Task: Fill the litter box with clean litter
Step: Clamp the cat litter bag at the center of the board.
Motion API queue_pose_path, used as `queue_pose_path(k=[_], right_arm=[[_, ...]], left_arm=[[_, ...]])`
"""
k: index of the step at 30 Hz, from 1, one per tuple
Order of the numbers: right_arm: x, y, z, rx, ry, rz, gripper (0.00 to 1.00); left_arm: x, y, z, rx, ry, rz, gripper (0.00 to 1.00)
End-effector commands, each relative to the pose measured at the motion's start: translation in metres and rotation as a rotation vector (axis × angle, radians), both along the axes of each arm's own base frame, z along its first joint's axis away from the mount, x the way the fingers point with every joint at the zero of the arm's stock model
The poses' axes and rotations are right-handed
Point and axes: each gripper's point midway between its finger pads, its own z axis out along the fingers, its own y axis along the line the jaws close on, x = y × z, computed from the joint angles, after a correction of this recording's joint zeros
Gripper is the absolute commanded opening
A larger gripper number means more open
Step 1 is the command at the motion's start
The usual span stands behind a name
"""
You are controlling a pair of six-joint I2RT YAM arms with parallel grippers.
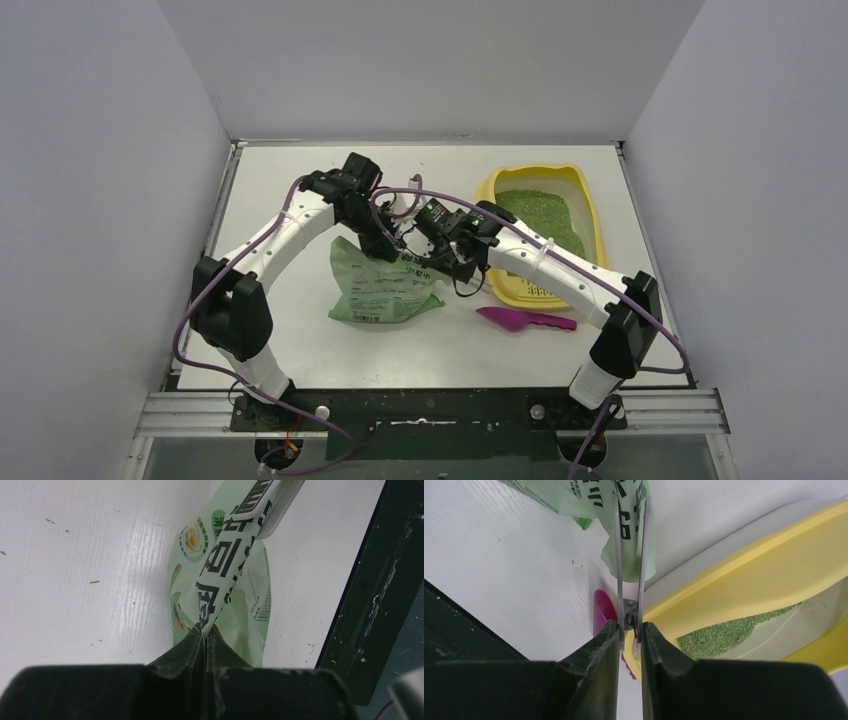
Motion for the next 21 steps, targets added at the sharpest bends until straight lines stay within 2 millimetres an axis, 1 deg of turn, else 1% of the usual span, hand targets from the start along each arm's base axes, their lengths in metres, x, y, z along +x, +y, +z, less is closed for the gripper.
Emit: queue_pose_path(k=[1,4,7,15,17,21], right_arm=[[0.024,0.04,0.014,0.196,-0.126,0.041,0.17],[0.023,0.037,0.019,0.294,-0.105,0.024,0.23],[0.024,0.032,0.02,0.355,-0.099,0.015,0.33],[0.027,0.023,0.019,0.373,-0.107,-0.021,0.4],[0.03,0.018,0.025,0.409,-0.123,-0.05,0.46],[0.03,0.009,0.045,0.532,-0.146,-0.079,0.58]], left_arm=[[-0.02,-0.027,0.029,-0.137,-0.028,-0.098,0.0],[-0.02,-0.028,0.028,-0.141,-0.029,-0.101,0.0],[-0.02,-0.028,0.029,-0.148,-0.029,-0.104,0.0],[-0.02,-0.027,0.028,-0.147,-0.025,-0.101,0.0],[-0.02,-0.027,0.028,-0.146,-0.024,-0.102,0.0],[-0.02,-0.026,0.027,-0.141,-0.025,-0.102,0.0]])
